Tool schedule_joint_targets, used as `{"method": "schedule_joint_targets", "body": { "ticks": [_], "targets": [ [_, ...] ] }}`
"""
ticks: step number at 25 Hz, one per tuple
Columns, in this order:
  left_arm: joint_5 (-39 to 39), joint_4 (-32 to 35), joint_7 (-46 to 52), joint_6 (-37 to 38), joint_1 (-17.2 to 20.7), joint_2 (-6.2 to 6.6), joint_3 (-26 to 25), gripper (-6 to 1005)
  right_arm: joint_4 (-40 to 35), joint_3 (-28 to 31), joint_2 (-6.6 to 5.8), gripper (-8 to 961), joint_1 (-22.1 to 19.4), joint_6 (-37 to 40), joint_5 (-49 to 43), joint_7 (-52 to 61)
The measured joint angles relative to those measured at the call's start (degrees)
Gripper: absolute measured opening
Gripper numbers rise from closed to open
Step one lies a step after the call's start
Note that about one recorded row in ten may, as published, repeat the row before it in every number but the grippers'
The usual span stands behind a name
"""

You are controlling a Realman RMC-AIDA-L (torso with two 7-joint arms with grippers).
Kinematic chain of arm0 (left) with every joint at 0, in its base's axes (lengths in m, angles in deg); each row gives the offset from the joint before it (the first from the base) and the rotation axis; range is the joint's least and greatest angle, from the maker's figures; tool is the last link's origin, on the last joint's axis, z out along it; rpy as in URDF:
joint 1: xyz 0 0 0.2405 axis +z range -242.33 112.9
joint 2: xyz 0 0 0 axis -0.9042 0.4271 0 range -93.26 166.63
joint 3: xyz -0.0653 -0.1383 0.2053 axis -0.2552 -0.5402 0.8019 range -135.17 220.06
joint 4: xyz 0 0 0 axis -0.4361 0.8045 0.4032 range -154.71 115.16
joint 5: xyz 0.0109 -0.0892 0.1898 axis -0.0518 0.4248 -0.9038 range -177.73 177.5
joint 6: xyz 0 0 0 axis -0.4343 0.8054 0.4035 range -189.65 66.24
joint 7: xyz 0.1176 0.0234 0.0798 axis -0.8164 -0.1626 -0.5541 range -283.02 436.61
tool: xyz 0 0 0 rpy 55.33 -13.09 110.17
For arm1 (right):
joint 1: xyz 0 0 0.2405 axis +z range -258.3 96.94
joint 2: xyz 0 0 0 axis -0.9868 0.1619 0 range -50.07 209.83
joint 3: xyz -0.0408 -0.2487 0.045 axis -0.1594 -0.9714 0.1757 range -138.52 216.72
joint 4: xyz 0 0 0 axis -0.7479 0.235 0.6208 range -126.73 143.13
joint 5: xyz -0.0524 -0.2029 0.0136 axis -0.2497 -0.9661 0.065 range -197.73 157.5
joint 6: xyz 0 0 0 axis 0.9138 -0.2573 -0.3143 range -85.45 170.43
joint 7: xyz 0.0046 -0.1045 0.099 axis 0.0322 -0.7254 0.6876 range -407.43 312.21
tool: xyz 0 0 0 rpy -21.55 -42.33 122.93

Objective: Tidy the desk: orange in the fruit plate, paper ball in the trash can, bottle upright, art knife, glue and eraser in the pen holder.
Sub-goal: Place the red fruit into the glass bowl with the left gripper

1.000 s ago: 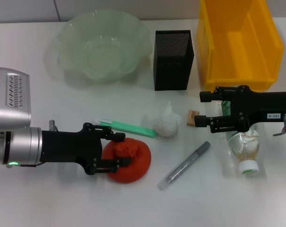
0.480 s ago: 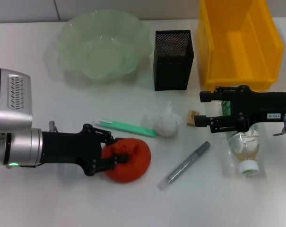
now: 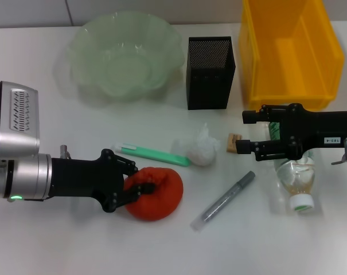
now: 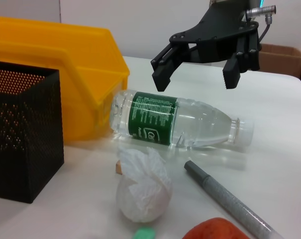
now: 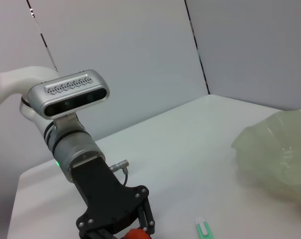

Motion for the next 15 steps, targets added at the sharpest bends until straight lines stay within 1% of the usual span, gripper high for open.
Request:
{"method": "schedule_joint_targets", "body": {
  "ticks": [10,14,15],
  "targets": [
    [0.1,0.4,0.4,1.5,0.0,0.03,-0.4,170,0.0,0.0,0.00,815,0.0,0.0,0.0,0.0],
    [0.4,0.4,0.3,3.6,0.0,0.08,-1.6,152,0.0,0.0,0.00,815,0.0,0.0,0.0,0.0],
    [0.4,0.4,0.0,4.5,0.0,0.05,-2.9,148,0.0,0.0,0.01,815,0.0,0.0,0.0,0.0]
  ]
}}
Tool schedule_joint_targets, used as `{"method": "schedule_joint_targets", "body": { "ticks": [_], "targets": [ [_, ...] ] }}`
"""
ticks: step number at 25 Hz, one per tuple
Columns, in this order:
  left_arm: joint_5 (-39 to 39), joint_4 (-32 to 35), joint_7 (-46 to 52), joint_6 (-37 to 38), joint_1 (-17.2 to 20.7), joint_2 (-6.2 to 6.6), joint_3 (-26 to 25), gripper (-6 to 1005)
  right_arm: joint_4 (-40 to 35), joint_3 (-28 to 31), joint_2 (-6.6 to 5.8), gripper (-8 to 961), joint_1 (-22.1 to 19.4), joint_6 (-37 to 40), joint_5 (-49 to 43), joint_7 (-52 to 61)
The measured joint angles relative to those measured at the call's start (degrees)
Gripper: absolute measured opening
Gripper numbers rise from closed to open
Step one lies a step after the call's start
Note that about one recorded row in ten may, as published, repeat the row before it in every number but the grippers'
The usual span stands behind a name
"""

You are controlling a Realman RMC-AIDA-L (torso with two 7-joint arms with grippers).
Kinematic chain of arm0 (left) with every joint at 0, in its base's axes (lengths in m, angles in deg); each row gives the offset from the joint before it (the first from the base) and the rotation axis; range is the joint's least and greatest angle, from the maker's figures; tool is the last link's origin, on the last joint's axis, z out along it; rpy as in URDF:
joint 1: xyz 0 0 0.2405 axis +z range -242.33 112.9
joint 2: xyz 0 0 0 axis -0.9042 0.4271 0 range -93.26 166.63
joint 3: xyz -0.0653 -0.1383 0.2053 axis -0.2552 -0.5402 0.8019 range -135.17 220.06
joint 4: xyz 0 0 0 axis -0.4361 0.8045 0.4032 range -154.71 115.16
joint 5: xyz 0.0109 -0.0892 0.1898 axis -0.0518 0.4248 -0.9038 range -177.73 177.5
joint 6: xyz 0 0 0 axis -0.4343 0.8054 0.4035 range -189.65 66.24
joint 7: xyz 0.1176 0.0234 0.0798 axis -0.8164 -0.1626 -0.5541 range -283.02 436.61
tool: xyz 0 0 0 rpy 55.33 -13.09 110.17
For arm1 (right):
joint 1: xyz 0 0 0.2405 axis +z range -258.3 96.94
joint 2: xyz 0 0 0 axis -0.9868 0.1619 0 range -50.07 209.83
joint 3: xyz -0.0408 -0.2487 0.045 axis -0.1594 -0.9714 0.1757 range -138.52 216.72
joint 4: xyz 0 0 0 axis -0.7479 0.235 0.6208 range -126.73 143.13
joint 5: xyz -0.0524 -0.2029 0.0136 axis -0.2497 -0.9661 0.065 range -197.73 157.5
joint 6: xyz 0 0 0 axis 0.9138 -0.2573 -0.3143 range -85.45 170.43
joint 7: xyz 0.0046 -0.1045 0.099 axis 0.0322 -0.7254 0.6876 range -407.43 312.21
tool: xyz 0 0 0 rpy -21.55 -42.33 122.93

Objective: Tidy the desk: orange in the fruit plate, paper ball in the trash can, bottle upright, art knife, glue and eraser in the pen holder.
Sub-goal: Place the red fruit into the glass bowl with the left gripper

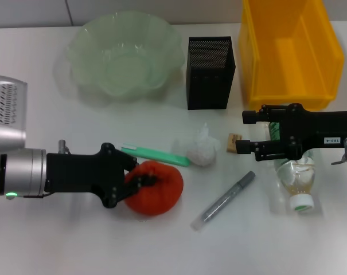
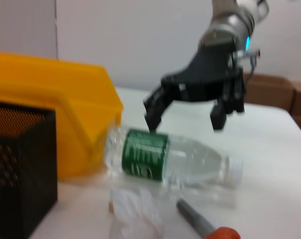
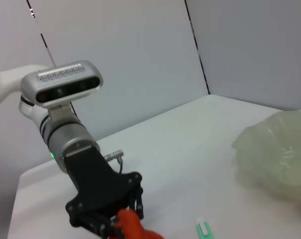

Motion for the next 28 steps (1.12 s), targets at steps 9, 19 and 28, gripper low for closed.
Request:
{"method": "schedule_joint_targets", "body": {
  "ticks": [9,19,28],
  "targets": [
    [0.1,-0.2,-2.8,4.8,0.0,-1.37,-9.3,85,-0.1,0.2,0.41,814,-0.1,-0.5,0.2,-0.5],
    [7.5,-3.1,-5.5,3.7,0.1,-2.01,-11.9,57,-0.3,0.6,1.07,814,-0.8,-1.3,0.5,-2.1],
    [15.8,-6.2,-7.5,0.0,-0.1,-2.18,-11.9,56,-0.4,0.6,1.13,813,-1.2,-2.9,0.5,-2.9]
  ]
}}
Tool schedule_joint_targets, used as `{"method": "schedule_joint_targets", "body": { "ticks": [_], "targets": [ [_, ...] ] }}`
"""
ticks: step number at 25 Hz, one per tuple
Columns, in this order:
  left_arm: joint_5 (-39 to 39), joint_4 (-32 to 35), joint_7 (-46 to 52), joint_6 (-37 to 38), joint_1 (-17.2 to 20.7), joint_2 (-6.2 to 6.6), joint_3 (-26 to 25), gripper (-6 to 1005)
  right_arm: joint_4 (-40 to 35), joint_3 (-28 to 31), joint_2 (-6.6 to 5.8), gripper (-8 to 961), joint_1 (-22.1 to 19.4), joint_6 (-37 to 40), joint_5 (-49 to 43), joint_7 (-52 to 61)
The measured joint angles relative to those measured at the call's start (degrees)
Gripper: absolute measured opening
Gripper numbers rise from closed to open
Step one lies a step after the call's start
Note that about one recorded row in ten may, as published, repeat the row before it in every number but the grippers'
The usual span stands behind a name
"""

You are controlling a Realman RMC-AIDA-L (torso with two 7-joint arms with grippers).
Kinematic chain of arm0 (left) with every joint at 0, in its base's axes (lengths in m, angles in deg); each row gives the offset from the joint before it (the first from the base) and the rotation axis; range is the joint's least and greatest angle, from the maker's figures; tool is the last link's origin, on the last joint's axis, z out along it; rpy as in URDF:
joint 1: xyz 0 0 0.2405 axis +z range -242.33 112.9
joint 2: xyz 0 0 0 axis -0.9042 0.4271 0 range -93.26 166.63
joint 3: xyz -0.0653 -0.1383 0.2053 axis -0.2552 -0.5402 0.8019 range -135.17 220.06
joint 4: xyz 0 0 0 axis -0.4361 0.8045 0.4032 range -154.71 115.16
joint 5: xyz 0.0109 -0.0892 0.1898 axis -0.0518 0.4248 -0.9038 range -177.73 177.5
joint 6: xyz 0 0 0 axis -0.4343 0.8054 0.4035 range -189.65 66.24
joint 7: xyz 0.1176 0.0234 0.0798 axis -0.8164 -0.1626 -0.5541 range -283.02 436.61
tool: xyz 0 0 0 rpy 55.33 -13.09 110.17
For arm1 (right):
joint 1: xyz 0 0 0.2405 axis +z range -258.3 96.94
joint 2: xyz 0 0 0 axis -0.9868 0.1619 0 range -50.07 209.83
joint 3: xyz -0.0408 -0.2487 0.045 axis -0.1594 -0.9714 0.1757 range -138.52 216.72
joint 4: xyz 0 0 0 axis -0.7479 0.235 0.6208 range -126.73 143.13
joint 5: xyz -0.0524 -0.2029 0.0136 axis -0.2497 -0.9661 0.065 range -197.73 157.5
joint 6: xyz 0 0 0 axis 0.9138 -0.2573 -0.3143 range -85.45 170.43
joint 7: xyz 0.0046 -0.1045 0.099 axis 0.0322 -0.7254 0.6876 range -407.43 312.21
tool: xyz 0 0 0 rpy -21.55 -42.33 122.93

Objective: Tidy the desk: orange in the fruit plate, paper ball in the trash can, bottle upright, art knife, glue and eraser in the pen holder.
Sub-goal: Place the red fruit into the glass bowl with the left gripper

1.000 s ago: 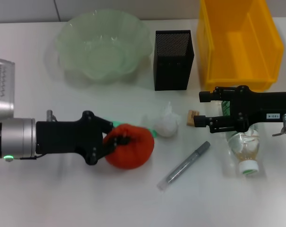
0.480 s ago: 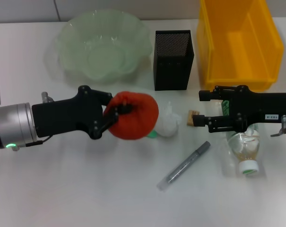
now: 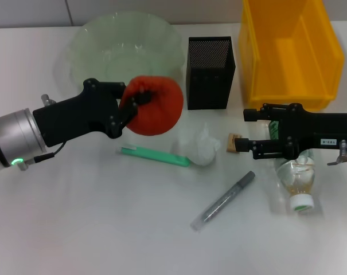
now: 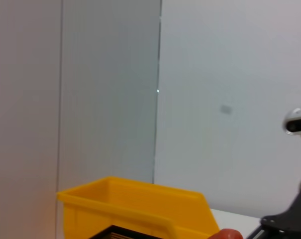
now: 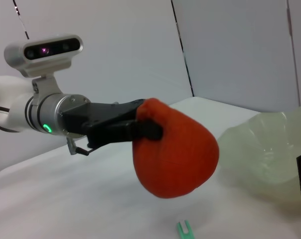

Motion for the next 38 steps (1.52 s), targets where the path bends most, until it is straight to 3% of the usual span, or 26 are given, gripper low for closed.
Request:
{"method": "schedule_joint_targets", "body": {
  "ticks": [5,18,29,38],
  "targets": [
    [1.4,-0.5,-0.1,-2.2,-0.7,-0.18,-0.1,56,0.0,0.0,0.02,813,-0.1,0.0,0.1,-0.1],
    [14.1,-5.4,-3.7,-15.8,-4.4,-0.29,-0.1,56,0.0,0.1,0.09,813,-0.1,0.0,0.1,-0.1],
    [24.4,-11.0,-11.3,-27.8,-10.2,-0.59,0.0,59,-0.1,0.1,0.09,812,0.1,0.0,0.2,-0.1],
    [25.9,-13.2,-15.0,-33.4,-13.0,-0.70,-0.4,65,-0.1,0.1,0.09,812,0.3,-0.1,0.3,-0.3]
  ]
}}
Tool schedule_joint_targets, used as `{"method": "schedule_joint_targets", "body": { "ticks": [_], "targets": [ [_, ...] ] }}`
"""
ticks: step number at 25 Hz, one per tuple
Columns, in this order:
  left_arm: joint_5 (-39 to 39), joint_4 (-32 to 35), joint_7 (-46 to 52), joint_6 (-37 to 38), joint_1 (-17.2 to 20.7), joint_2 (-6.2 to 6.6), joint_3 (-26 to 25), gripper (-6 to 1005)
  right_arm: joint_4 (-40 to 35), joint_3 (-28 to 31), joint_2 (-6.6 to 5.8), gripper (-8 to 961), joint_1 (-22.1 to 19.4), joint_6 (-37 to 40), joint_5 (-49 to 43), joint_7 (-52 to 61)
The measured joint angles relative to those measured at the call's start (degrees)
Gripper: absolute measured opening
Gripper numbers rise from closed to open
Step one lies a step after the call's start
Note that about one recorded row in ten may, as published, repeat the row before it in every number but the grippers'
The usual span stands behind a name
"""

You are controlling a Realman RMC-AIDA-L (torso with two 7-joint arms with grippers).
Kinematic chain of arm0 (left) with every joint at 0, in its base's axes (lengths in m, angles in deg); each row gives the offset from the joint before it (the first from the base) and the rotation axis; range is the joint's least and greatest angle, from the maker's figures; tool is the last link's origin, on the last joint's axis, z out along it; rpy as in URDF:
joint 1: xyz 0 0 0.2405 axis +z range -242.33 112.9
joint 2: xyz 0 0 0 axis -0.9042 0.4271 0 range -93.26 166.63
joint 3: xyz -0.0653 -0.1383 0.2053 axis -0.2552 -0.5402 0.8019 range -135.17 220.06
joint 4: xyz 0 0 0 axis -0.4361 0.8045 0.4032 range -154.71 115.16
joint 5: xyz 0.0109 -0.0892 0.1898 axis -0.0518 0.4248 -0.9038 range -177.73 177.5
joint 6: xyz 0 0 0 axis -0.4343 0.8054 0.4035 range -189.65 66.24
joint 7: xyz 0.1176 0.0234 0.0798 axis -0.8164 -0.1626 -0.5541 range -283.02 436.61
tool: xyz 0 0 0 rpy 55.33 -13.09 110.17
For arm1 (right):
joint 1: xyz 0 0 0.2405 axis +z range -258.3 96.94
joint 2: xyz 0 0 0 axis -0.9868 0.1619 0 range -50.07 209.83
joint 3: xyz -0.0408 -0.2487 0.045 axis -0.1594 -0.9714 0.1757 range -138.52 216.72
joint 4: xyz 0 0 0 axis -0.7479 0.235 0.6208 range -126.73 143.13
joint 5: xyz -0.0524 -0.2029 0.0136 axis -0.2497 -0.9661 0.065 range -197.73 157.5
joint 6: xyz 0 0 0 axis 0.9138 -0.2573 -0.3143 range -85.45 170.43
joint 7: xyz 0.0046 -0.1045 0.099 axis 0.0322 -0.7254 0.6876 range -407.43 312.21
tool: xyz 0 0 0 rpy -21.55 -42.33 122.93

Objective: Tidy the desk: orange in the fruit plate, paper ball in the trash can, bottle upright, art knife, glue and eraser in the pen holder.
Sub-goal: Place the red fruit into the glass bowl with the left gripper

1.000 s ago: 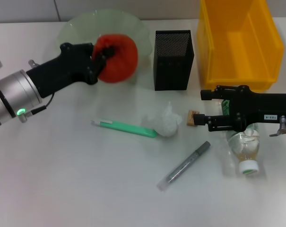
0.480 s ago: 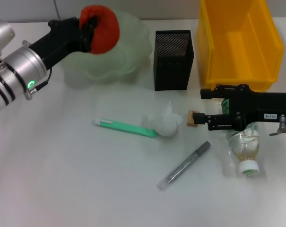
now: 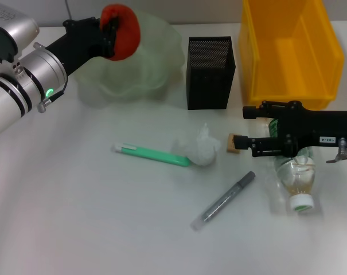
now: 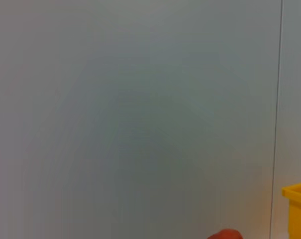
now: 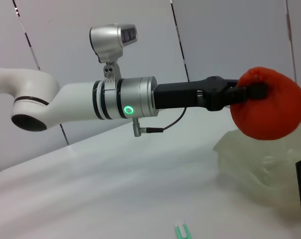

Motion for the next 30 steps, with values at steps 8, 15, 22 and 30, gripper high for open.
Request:
{"method": "schedule_joint_targets", "body": {
  "ticks": [8,15,22,30],
  "targets": [
    [0.0,-0.1,-0.1,-0.1,-0.1,0.02,0.0,72,0.0,0.0,0.00,812,0.2,0.0,0.0,-0.3],
    [0.0,-0.1,-0.3,-0.2,-0.1,0.02,0.0,77,0.0,0.0,0.00,812,0.2,0.0,0.1,-0.5],
    [0.0,-0.3,-0.9,-0.3,-0.1,0.02,-0.1,82,0.0,0.1,0.00,811,0.2,-0.1,0.1,-0.5],
    [1.7,-0.6,-1.0,-0.3,-0.1,0.02,-0.2,88,0.0,0.1,0.00,811,0.2,-0.2,0.1,-0.5]
  ]
}}
